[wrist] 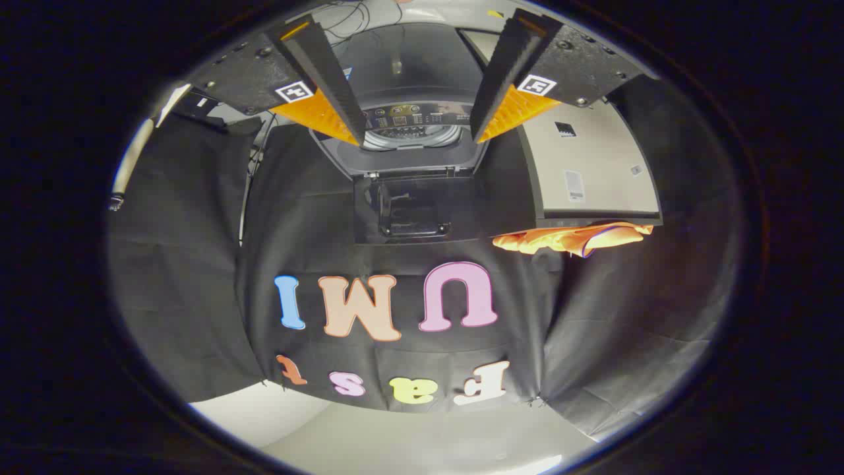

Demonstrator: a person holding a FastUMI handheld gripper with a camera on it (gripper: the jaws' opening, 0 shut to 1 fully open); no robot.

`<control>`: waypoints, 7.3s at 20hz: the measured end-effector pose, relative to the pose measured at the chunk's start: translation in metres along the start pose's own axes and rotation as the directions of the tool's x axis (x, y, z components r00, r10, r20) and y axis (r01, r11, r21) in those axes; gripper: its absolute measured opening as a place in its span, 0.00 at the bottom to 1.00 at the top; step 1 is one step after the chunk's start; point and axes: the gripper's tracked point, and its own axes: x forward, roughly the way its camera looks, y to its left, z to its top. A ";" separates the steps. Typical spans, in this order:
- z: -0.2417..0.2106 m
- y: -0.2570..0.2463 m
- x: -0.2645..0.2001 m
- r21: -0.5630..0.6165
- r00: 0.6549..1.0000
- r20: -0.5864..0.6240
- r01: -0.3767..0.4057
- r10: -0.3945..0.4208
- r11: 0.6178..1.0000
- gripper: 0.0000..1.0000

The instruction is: Put the clothes into the washing machine and then close the washing machine lid.

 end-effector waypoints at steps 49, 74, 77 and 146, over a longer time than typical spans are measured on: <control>0.066 0.355 0.293 -0.007 0.808 -0.544 -0.273 0.225 0.962 0.55; 0.221 0.123 0.266 0.118 0.972 -0.173 -0.139 0.158 0.983 0.04; 0.226 0.071 0.269 0.121 0.982 -0.164 -0.072 0.092 0.990 0.04; 0.099 -0.028 0.337 0.104 0.986 -0.136 0.107 -0.093 0.989 0.97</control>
